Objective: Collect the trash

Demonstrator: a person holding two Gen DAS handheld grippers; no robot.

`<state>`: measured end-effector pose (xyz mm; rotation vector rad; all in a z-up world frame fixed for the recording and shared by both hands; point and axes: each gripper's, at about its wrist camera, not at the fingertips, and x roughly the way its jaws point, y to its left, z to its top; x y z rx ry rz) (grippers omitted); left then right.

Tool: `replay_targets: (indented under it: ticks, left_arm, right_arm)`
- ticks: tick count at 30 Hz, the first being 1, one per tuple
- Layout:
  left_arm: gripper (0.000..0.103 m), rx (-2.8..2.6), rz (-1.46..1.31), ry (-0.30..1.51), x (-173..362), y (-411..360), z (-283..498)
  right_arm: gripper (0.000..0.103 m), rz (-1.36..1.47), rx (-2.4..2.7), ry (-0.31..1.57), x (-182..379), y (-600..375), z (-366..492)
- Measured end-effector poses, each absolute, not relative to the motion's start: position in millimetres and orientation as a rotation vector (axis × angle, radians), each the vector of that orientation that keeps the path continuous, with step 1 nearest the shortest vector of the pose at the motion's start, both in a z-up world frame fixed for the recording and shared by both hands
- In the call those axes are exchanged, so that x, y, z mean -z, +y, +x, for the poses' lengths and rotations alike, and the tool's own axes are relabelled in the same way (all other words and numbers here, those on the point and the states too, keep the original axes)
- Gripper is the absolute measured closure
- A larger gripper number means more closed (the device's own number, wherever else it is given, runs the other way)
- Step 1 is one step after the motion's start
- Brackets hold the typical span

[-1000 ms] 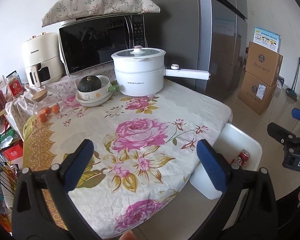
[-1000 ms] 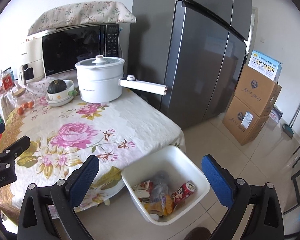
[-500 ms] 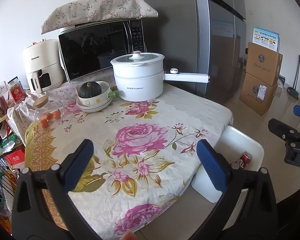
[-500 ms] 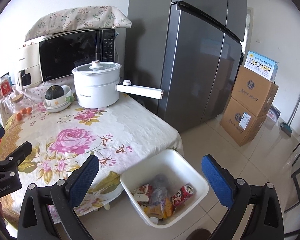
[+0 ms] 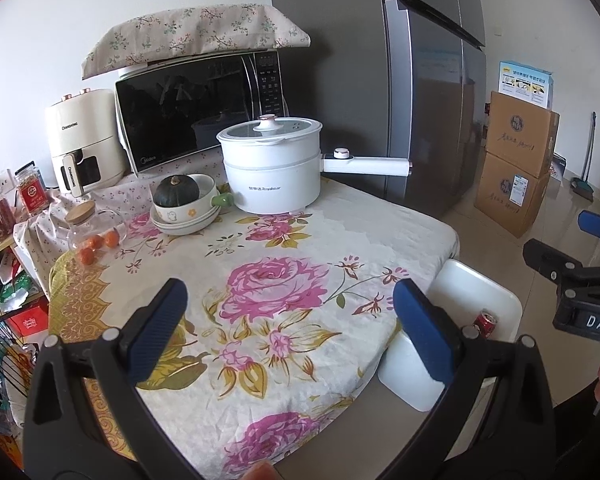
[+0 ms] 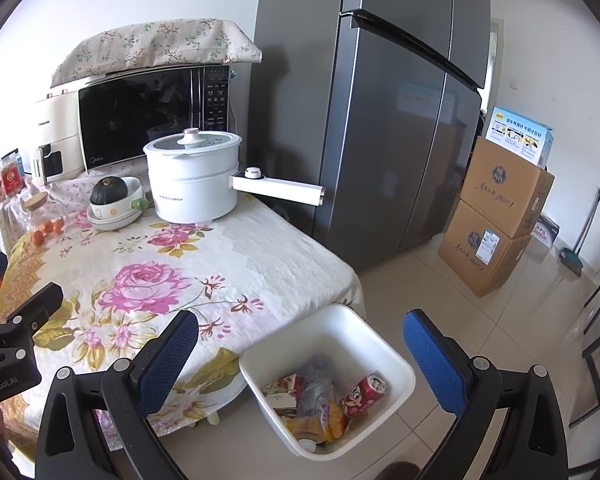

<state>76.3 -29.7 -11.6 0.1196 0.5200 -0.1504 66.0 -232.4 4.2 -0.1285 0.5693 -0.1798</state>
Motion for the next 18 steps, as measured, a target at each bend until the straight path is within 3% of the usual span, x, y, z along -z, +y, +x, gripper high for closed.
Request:
replay_targets:
  ticks: [18]
  left_arm:
    - [0.001, 0.155, 0.085, 0.467, 4.2, -28.9, 68.8]
  right_arm:
    - [0.0, -0.115, 0.151, 0.49, -13.7, -224.3, 59.2]
